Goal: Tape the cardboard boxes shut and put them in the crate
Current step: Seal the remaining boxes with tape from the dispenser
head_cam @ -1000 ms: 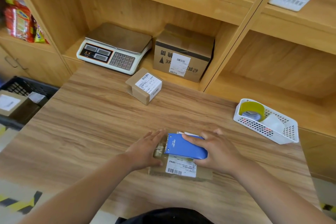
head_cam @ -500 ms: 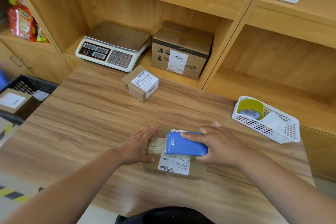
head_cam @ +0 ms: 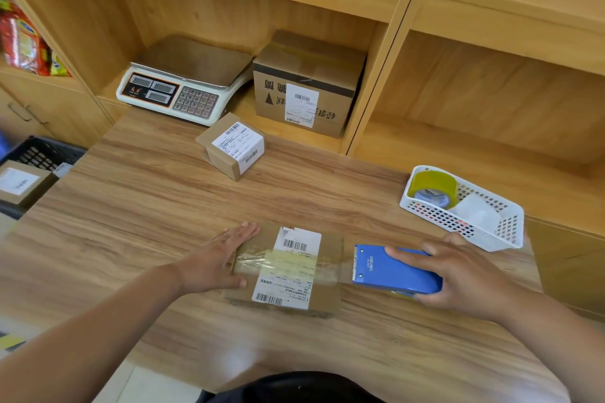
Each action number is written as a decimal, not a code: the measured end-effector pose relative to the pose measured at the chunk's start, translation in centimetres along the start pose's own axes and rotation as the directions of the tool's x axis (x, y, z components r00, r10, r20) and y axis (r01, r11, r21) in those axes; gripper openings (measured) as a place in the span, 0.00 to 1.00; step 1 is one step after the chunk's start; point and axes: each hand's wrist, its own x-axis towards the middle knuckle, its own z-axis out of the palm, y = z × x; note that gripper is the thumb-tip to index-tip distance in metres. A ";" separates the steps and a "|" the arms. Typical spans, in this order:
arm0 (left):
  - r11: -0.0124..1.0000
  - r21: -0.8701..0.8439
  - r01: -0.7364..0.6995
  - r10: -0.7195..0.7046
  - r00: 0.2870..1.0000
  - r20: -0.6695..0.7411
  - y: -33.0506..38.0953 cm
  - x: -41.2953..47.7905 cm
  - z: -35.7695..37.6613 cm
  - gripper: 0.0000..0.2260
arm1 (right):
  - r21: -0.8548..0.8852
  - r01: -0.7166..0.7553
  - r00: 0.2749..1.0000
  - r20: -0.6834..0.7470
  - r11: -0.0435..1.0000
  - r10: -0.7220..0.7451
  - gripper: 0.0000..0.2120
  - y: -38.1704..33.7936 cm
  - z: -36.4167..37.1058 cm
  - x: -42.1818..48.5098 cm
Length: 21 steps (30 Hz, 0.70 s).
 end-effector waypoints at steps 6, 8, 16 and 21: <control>0.999 -0.020 0.045 -0.045 0.999 0.011 0.1 0.2 0.1 0.45 | 0.013 0.026 0.999 0.029 1.000 -0.027 0.35 2.7 1.6 0.7; 0.998 -0.019 0.056 -0.056 0.998 0.014 0.4 0.2 0.0 0.45 | 0.025 0.004 0.999 0.034 1.000 -0.005 0.34 3.6 2.3 0.3; 0.996 -0.001 0.087 -0.087 0.996 0.026 1.1 0.1 -0.2 0.45 | -0.029 -0.012 0.991 0.130 1.000 0.016 0.40 4.3 4.6 1.0; 0.994 -0.008 0.105 -0.105 0.994 0.029 1.3 0.2 -0.1 0.46 | -0.006 -0.030 0.997 0.077 1.000 0.030 0.41 3.9 6.8 2.9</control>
